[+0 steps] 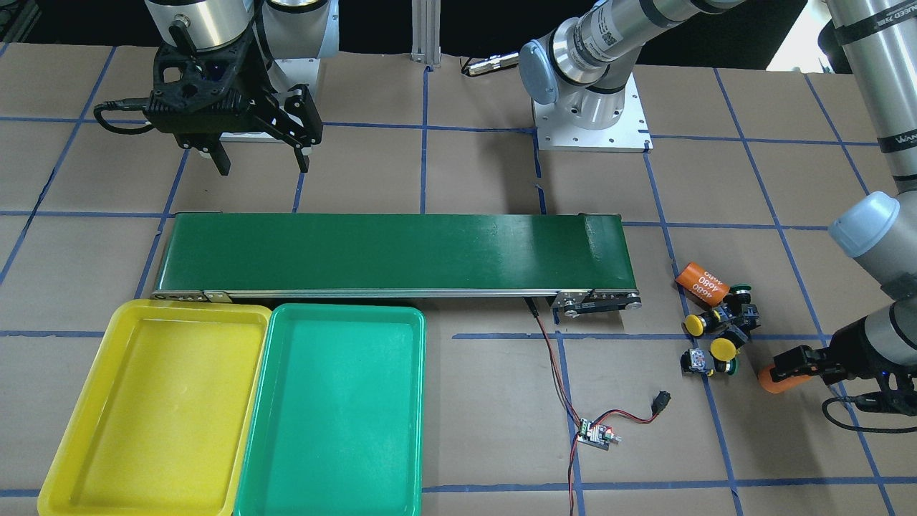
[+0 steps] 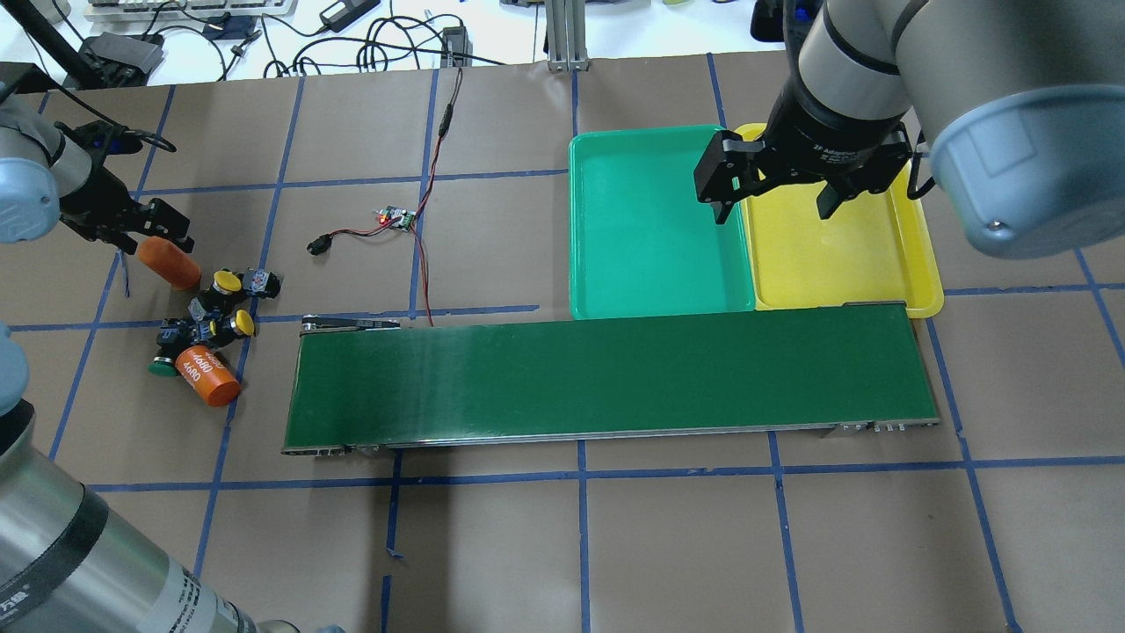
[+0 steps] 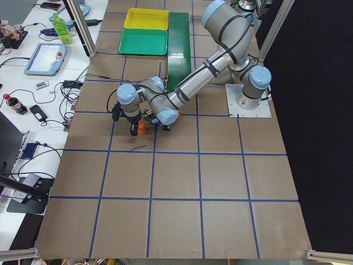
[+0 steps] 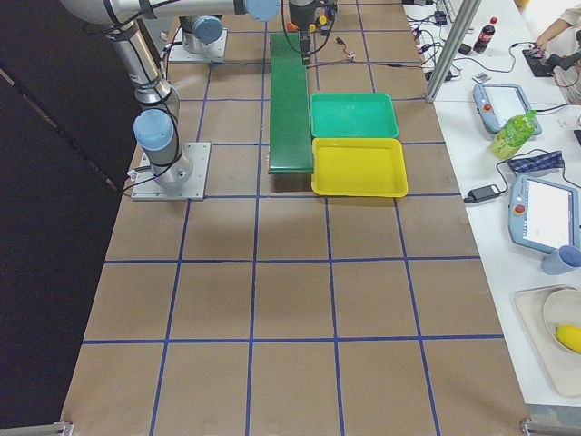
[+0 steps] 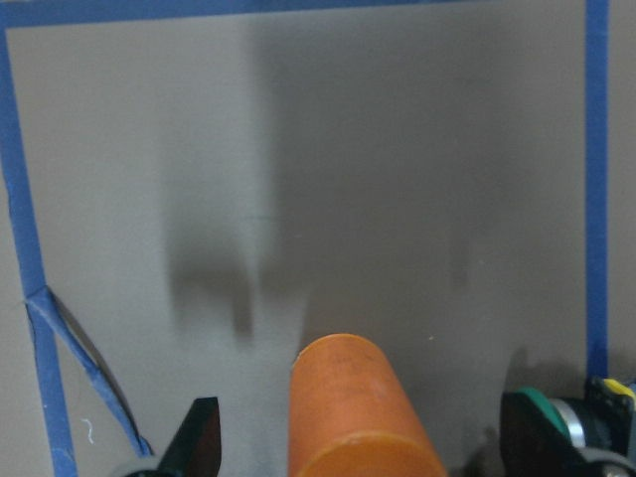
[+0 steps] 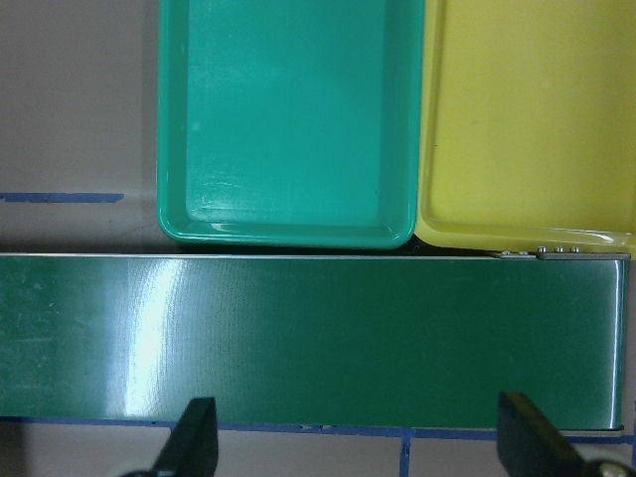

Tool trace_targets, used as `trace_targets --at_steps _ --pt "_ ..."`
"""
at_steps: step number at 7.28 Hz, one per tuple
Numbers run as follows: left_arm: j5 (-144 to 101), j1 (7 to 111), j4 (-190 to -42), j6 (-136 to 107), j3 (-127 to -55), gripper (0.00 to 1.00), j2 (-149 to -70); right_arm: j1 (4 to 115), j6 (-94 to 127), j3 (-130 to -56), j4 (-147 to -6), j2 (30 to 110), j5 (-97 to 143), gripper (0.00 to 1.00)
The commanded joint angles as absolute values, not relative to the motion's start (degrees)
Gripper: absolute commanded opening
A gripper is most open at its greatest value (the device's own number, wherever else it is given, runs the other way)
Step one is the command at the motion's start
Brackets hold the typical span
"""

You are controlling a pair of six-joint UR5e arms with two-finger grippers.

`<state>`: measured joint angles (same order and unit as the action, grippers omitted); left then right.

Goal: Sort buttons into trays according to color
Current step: 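Move the left gripper to the plain orange cylinder and grasp it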

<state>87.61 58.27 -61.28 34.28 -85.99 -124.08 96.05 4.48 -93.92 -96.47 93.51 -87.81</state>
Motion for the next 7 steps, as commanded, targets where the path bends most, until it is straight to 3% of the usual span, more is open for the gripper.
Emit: trace_targets --at_steps 1,5,7 --pt "87.5 58.2 -61.3 33.8 -86.0 0.00 -124.2 96.0 4.5 -93.9 -96.5 93.4 -87.8 1.00" --pt "86.9 58.4 -62.0 33.4 -85.8 0.00 -122.3 96.1 4.5 -93.9 -96.4 93.5 -87.9 1.00" --pt "87.1 62.5 -69.2 26.6 -85.8 0.00 -116.4 96.1 4.5 -93.9 -96.5 93.5 -87.8 1.00"
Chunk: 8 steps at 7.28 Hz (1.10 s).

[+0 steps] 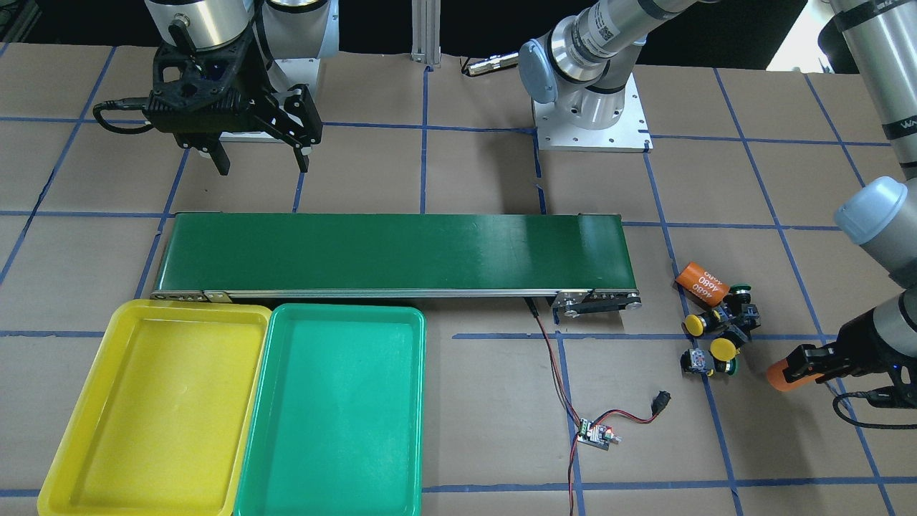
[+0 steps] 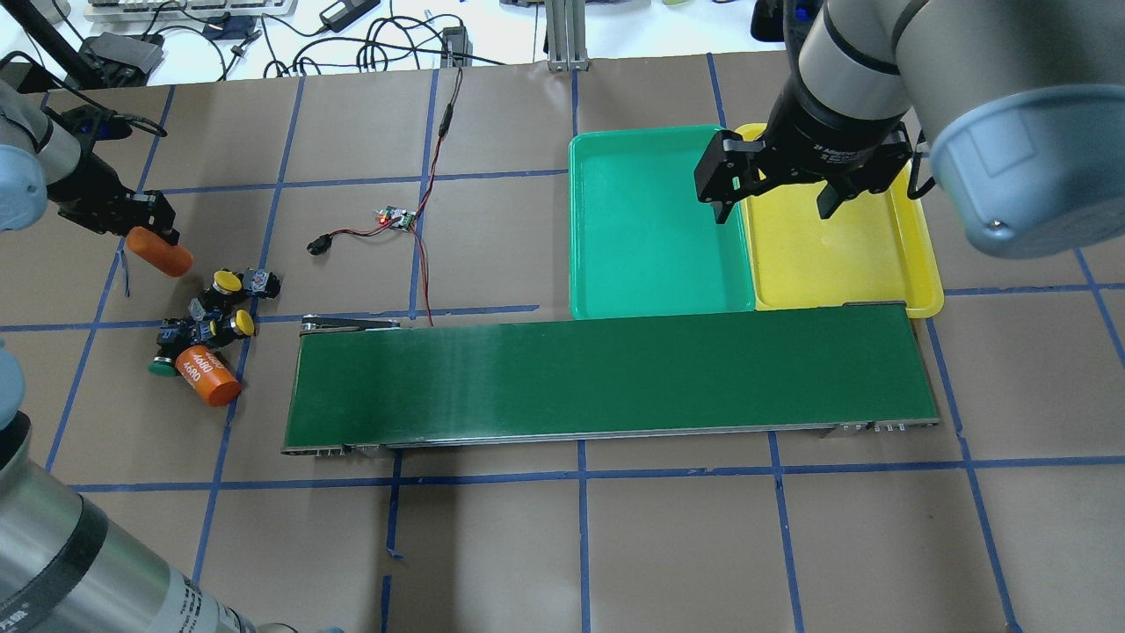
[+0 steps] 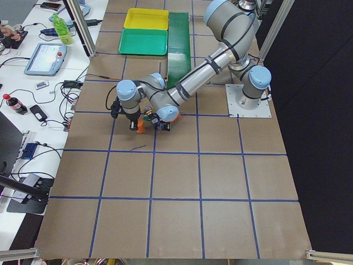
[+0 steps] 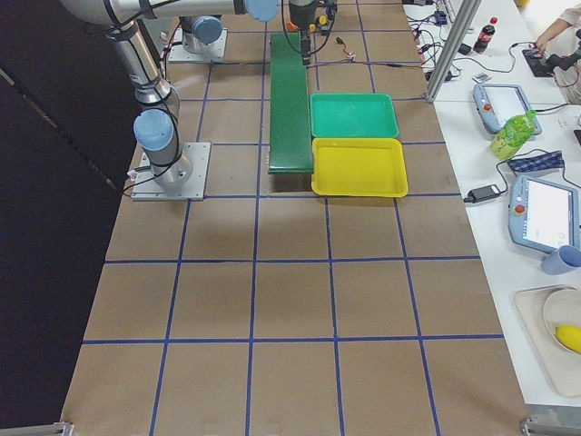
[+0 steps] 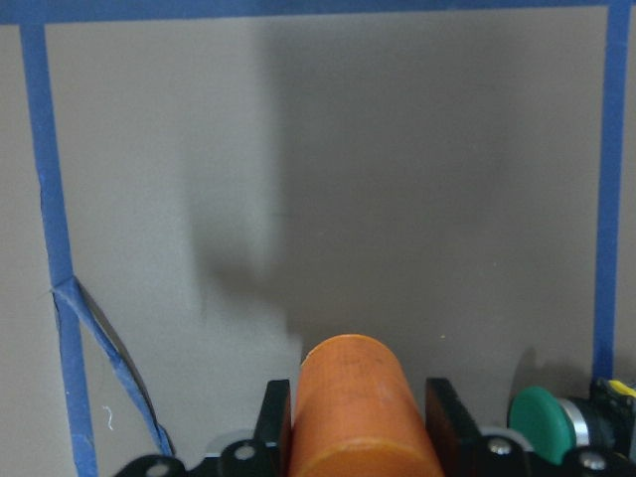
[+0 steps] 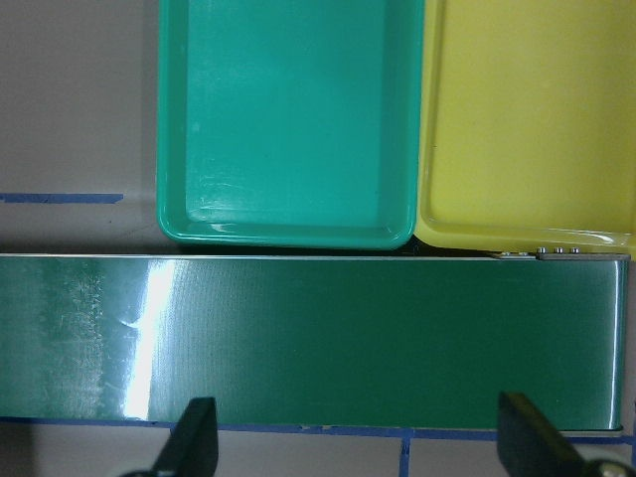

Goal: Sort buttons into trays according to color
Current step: 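Move the left gripper to the plain orange cylinder and grasp it, then carry the orange cylinder with the left gripper onto the belt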

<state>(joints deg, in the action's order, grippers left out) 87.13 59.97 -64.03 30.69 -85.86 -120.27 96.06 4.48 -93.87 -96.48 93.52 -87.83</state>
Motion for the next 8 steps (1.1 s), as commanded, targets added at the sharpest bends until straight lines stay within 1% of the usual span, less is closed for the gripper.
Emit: trace_targets --at_steps 1,2,3,5,6,8 --pt "87.2 65.8 -76.7 22.2 -85.5 0.00 -111.1 96.1 4.5 -93.9 -96.4 93.5 -87.8 1.00" --pt "87.1 69.0 -80.5 18.5 -87.3 0.00 -105.4 96.1 4.5 -93.9 -96.4 93.6 -87.9 1.00" --pt "87.1 72.4 -82.1 16.2 -90.4 0.00 -101.3 96.1 4.5 -94.0 -96.4 93.6 -87.8 1.00" --pt "87.7 78.3 -81.0 9.9 -100.3 0.00 -95.4 96.0 4.5 -93.9 -96.5 93.4 -87.9 1.00" --pt "87.7 78.7 -80.1 10.0 -103.7 0.00 -93.7 96.0 4.5 -93.8 -96.4 93.4 -87.9 1.00" --pt "87.6 79.5 -79.9 9.9 -106.9 0.00 -93.5 96.0 4.5 -93.9 -96.4 93.4 -87.9 1.00"
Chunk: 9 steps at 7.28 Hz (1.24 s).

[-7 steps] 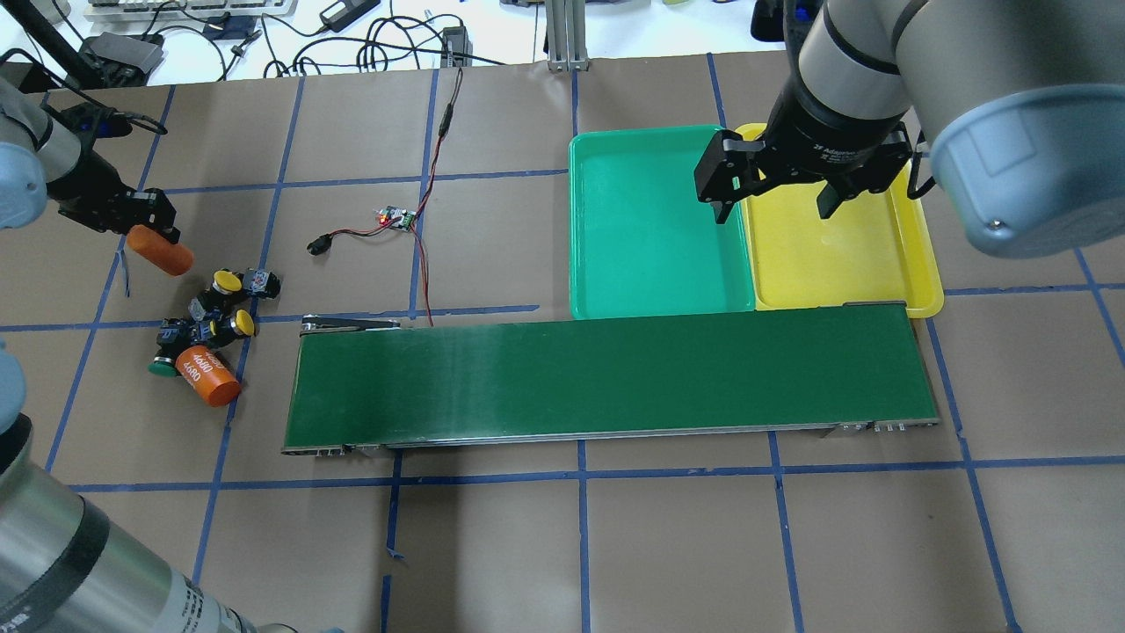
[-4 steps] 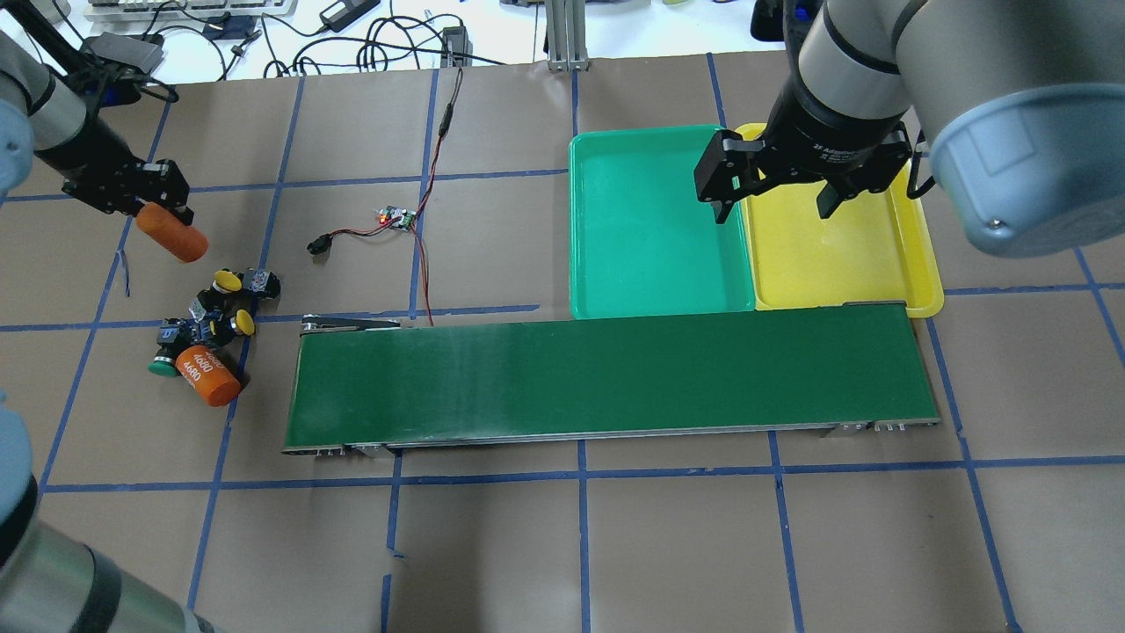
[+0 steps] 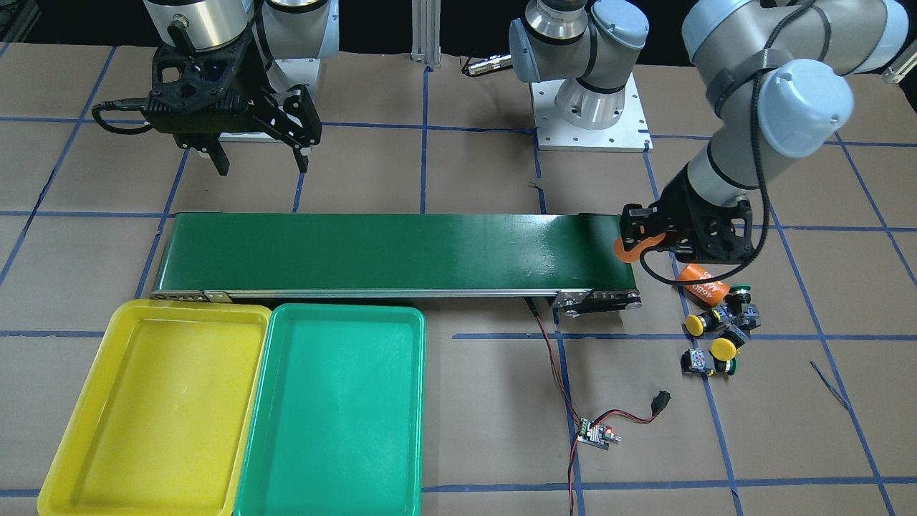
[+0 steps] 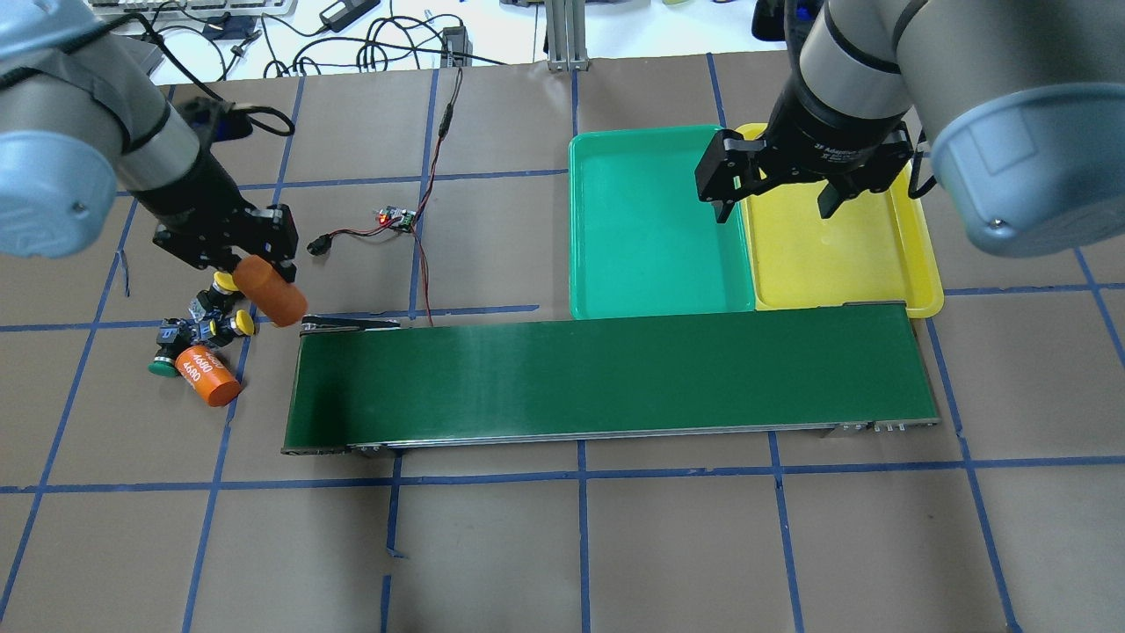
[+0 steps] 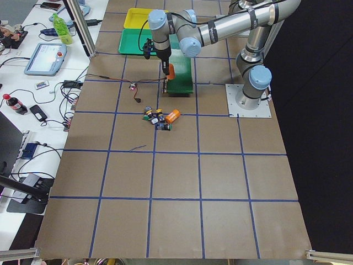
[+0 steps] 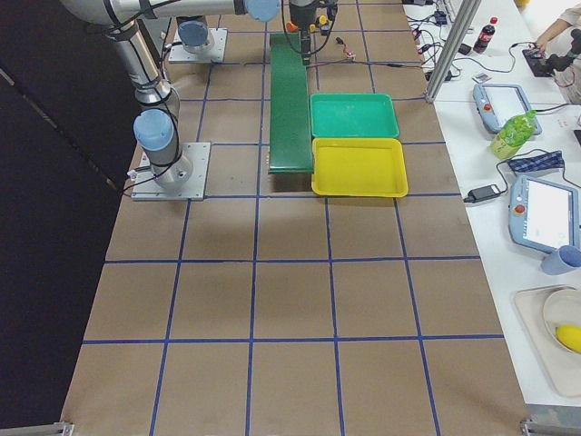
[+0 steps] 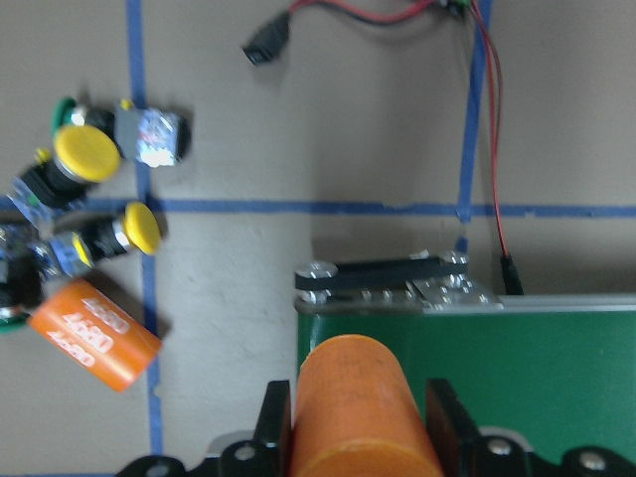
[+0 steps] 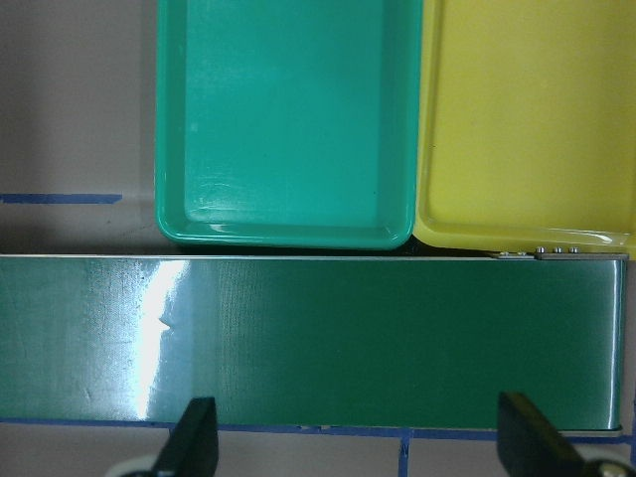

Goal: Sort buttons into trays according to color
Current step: 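Carry the orange cylinder with the left gripper onto the belt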

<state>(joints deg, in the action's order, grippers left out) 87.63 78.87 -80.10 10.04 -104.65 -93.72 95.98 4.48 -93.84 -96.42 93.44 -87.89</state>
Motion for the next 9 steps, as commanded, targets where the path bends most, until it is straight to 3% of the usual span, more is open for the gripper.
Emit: trace_targets --at_steps 1,4,5,7,8,9 --pt "87.5 79.5 -78.9 9.8 -107.7 0.00 -93.8 96.0 4.5 -93.9 -96.4 93.4 -87.9 1.00" --pt "87.2 80.3 -68.7 9.8 -113.3 0.00 -94.3 96.0 4.5 -94.0 -96.4 93.5 -87.9 1.00" --pt "87.3 80.6 -68.4 9.8 -113.8 0.20 -94.7 96.0 4.5 -93.9 -96.4 93.4 -87.9 1.00" --pt "87.0 80.8 -68.3 9.7 -114.8 0.92 -93.7 96.0 4.5 -93.9 -96.4 93.5 -87.8 1.00" --pt "87.0 80.8 -68.4 9.8 -114.8 1.00 -93.6 96.0 4.5 -93.9 -96.4 93.5 -87.9 1.00" --pt "87.3 80.8 -68.4 9.7 -114.5 1.00 -92.8 96.1 4.5 -93.8 -96.4 93.5 -87.8 1.00"
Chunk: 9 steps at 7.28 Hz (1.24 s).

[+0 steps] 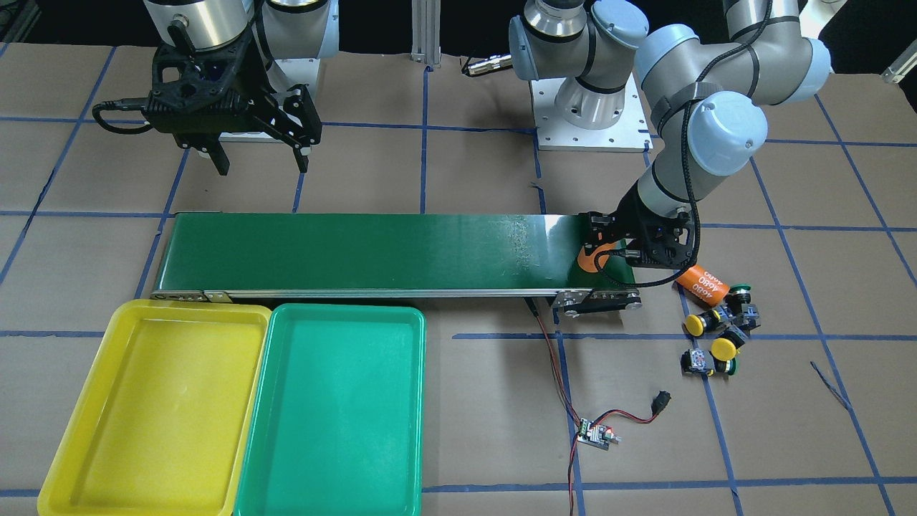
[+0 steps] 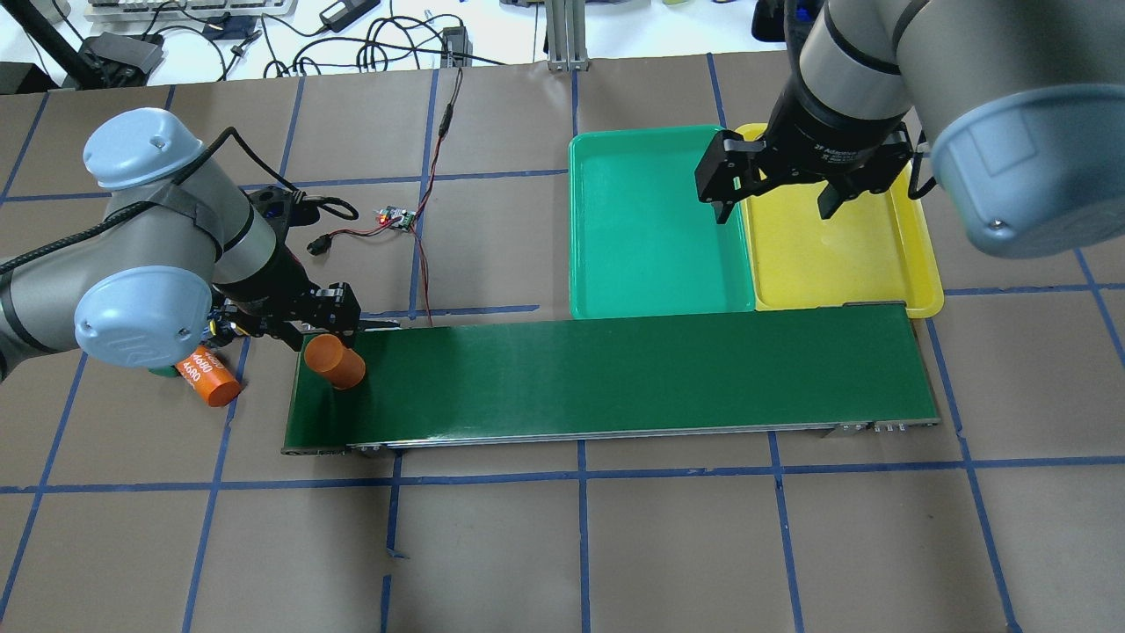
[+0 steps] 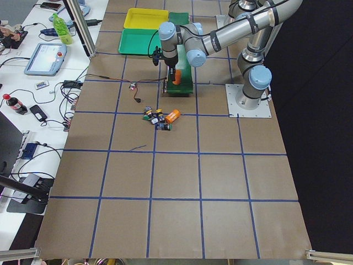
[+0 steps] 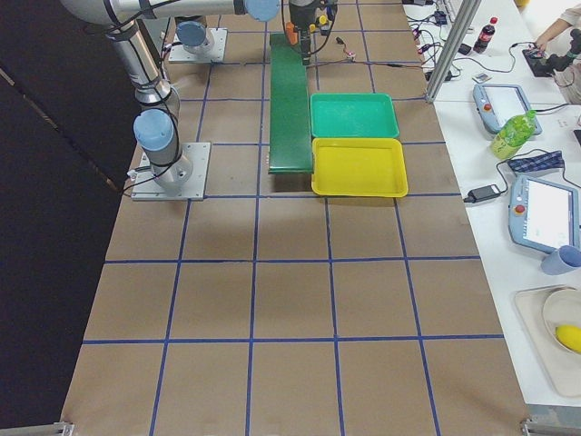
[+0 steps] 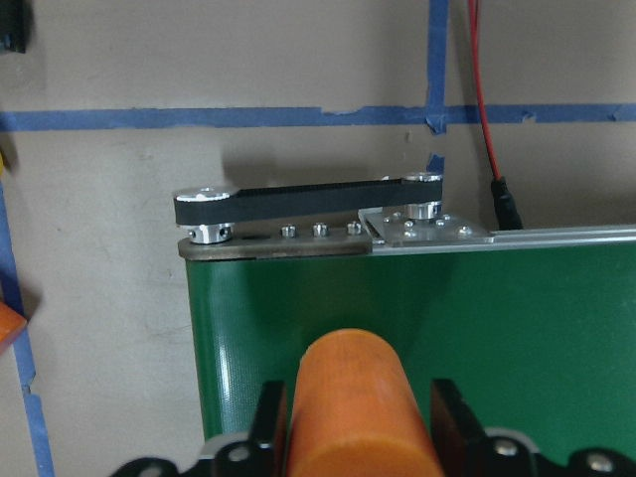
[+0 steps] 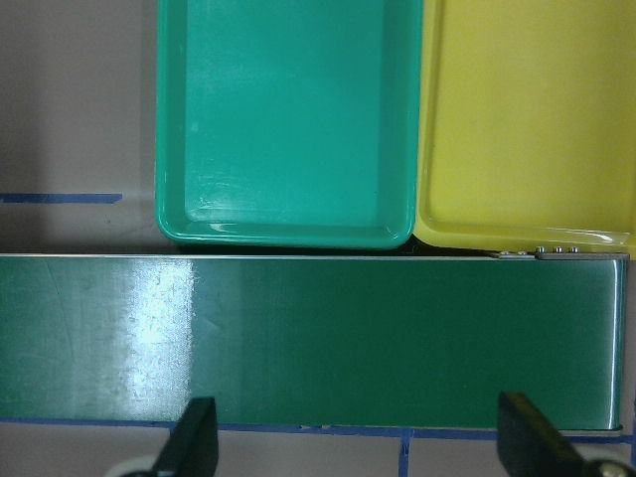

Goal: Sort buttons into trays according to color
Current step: 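Carry the orange cylinder with the left gripper onto the belt, then release the cylinder on the belt and return left gripper to pile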

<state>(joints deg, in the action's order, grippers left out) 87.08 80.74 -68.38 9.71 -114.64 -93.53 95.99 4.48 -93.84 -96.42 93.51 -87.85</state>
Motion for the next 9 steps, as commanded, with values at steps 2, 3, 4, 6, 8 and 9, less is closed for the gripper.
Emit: trace_targets --at_steps 2,3,4,6,8,9 --pt "87.7 80.8 -71.3 9.6 -110.6 1.00 -90.5 96.0 4.5 -93.8 -96.4 93.5 -87.8 1.00" --pt "88.1 79.4 -79.6 10.1 -103.6 1.00 -89.6 96.0 4.5 -93.7 -96.4 93.4 -87.9 1.00" --pt "88.8 76.0 -83.6 13.5 -98.7 1.00 -90.7 96.0 4.5 -93.8 -96.4 93.5 -87.8 1.00" --pt "88.3 65.4 -83.0 32.4 -102.2 1.00 -91.0 96.0 4.5 -93.8 -96.4 93.5 -87.8 1.00" --pt "88.6 61.6 -79.6 37.4 -106.9 1.00 -93.1 96.0 4.5 -93.8 -96.5 93.4 -87.9 1.00" --pt "88.6 61.2 -73.5 40.7 -111.0 1.00 -93.7 96.0 4.5 -93.8 -96.4 93.3 -87.8 1.00"
